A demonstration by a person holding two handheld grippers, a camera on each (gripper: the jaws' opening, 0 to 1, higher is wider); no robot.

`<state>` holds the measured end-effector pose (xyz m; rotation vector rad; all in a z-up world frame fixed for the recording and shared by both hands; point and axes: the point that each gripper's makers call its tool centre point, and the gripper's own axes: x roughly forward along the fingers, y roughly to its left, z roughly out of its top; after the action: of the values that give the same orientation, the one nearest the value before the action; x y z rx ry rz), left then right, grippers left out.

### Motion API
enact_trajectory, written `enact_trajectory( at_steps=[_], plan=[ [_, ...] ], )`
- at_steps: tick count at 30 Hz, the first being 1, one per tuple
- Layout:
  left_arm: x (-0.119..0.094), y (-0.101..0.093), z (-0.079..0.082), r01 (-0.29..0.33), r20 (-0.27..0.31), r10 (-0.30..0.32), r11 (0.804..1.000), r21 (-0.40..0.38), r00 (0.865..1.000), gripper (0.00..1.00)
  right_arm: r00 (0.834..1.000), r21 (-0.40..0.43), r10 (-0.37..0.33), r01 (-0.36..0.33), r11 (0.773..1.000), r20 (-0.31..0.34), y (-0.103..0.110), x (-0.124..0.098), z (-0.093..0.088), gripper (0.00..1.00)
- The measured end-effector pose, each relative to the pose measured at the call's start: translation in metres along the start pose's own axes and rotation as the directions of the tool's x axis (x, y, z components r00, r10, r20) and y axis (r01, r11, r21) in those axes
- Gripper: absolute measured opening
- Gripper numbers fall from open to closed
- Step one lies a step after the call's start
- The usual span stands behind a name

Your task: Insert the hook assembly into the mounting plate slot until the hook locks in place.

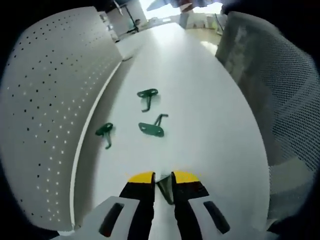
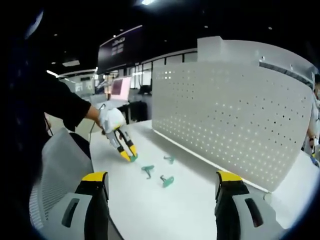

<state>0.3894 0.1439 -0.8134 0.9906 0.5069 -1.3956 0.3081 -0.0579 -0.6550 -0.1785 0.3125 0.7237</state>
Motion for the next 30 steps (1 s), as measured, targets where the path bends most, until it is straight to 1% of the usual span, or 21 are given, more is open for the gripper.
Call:
enact_trajectory(
  at_steps=[5, 8, 9, 16, 19, 30],
  plan=[
    [-0.001, 0.003, -0.004, -0.012, -0.006, 0.012, 1.0, 0.005, 1.0, 0.08, 1.0, 0.006, 0.004, -0.004, 1.0, 0.008, 0.001, 0.001, 0.001, 0.89],
    [-0.002, 0.008, -0.005, -0.031, -0.008, 0.031, 0.999, -0.012, 0.999, 0.14, 1.0, 0.004, 0.003, -0.003, 1.0, 0.006, 0.001, 0.002, 0.001, 0.89],
    [-0.003, 0.009, -0.006, -0.032, -0.009, 0.032, 0.999, -0.017, 0.999, 0.15, 1.0, 0.003, 0.003, -0.003, 1.0, 0.005, 0.001, 0.002, 0.0, 0.89],
    [-0.007, 0.006, -0.012, -0.032, -0.03, 0.033, 0.999, 0.014, 0.999, 0.11, 1.0, 0.009, -0.001, 0.001, 1.0, 0.006, -0.001, 0.001, 0.0, 0.89],
    [-0.006, 0.007, -0.012, -0.032, -0.032, 0.033, 0.999, 0.018, 0.999, 0.08, 1.0, 0.008, 0.003, -0.003, 1.0, 0.007, 0.0, 0.002, 0.0, 0.89],
    [-0.005, 0.009, -0.013, -0.042, -0.047, 0.044, 0.999, 0.032, 0.998, 0.03, 1.0, 0.008, 0.0, 0.0, 1.0, 0.006, -0.001, 0.001, 0.0, 0.89]
  ],
)
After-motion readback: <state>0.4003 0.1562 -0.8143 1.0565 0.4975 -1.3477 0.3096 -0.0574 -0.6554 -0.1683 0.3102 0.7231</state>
